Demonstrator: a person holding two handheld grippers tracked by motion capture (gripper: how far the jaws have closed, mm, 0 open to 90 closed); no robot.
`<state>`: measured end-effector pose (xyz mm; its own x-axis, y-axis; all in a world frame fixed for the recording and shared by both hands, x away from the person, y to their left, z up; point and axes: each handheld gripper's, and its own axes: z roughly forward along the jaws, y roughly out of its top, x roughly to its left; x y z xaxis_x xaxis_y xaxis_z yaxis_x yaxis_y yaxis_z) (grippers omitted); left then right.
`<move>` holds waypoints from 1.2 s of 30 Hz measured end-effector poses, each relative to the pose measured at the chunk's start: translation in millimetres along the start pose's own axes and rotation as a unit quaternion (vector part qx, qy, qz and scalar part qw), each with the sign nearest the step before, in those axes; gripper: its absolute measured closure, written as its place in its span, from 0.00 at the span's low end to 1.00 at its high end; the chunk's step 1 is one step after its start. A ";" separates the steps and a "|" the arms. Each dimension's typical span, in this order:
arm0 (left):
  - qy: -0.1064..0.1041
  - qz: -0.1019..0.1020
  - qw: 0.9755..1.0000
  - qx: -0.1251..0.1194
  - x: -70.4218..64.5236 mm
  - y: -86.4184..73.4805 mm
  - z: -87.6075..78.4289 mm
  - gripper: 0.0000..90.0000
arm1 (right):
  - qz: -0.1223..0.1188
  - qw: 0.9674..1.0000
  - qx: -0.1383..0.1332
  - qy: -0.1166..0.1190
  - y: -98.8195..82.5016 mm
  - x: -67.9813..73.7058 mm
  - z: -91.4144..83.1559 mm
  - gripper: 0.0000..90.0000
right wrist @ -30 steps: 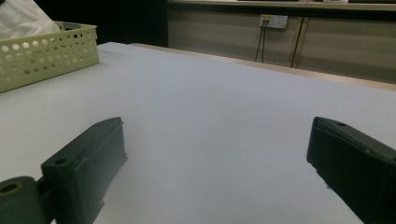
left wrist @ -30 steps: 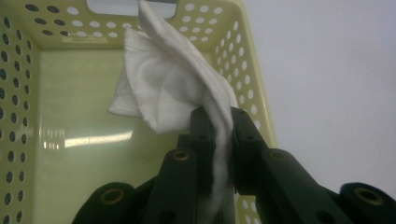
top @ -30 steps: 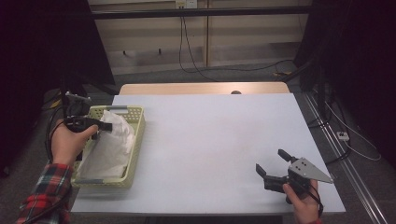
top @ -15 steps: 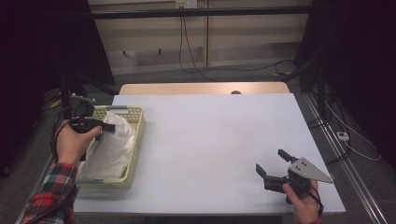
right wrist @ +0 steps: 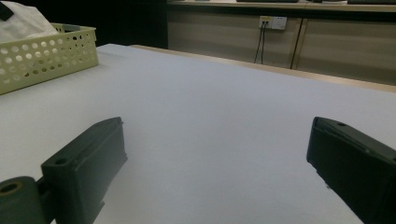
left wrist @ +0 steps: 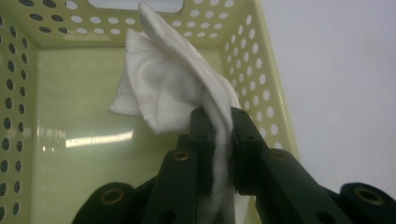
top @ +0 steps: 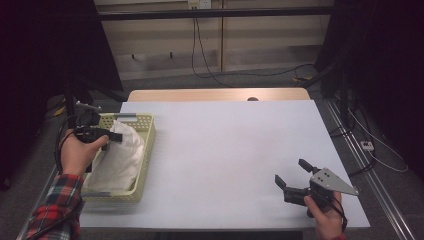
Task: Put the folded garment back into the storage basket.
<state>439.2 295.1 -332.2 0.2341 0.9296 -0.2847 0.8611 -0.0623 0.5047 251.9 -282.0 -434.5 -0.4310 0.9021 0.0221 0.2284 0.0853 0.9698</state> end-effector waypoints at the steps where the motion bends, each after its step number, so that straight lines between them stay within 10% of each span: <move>1: -0.002 -0.005 1.000 -0.003 0.0 -0.2 0.4 0.91 | 0.000 1.000 0.000 0.001 0.2 0.1 -0.1 0.04; 36: 0.005 -0.004 1.000 -0.006 28.1 -9.8 10.2 0.90 | -0.001 1.000 0.001 0.001 -0.5 1.1 -0.1 0.04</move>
<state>441.9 318.2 -353.4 0.2225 0.9334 -0.2816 0.8577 -0.0500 0.5117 251.2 -281.1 -435.0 -0.4340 0.9007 0.0205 0.2289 0.0883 0.9694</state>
